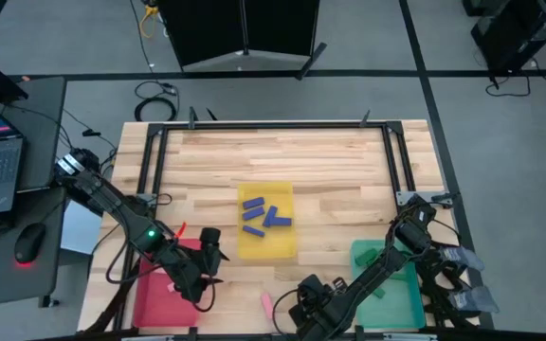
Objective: Sort blocks
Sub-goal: Put the blue block into the yellow bin
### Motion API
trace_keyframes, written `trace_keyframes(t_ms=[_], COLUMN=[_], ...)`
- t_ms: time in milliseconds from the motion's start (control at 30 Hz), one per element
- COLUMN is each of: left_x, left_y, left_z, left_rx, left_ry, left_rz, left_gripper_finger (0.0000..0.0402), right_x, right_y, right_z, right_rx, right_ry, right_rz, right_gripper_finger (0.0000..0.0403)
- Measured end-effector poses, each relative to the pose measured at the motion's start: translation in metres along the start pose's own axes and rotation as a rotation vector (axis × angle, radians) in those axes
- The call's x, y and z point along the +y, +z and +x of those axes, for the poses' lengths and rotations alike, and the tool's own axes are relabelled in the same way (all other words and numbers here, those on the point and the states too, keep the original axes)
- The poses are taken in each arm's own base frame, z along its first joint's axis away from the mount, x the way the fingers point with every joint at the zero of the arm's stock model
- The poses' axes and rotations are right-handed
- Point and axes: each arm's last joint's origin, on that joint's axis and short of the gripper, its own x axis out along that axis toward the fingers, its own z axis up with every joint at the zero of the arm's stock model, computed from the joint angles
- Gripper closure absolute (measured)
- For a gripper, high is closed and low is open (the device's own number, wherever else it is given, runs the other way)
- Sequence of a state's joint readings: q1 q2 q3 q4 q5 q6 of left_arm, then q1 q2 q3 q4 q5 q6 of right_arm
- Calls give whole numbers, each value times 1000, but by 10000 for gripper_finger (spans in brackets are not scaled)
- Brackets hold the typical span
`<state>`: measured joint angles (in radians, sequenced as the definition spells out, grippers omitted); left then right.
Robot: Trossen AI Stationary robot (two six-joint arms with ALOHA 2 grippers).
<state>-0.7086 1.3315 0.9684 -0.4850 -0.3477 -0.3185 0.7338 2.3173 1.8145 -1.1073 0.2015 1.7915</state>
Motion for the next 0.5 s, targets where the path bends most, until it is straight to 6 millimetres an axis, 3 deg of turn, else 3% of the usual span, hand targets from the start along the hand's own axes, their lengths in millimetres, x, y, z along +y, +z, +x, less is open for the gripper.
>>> trace_keyframes(t_ms=[67,300,500], left_x=[0,-4,-13], left_y=[1,1,-4], left_z=[0,13,46], left_rx=[-12,-13,29], left_ry=[-4,22,-3], left_rz=[12,170,304], left_gripper_finger=[122,122,122], right_x=[0,-2,-5], right_y=[0,4,24], right_z=[0,-10,-63], right_rx=[1,-70,-303], right_ry=[-2,5,155], right_rz=[-3,-34,-28], right_gripper_finger=[287,287,287])
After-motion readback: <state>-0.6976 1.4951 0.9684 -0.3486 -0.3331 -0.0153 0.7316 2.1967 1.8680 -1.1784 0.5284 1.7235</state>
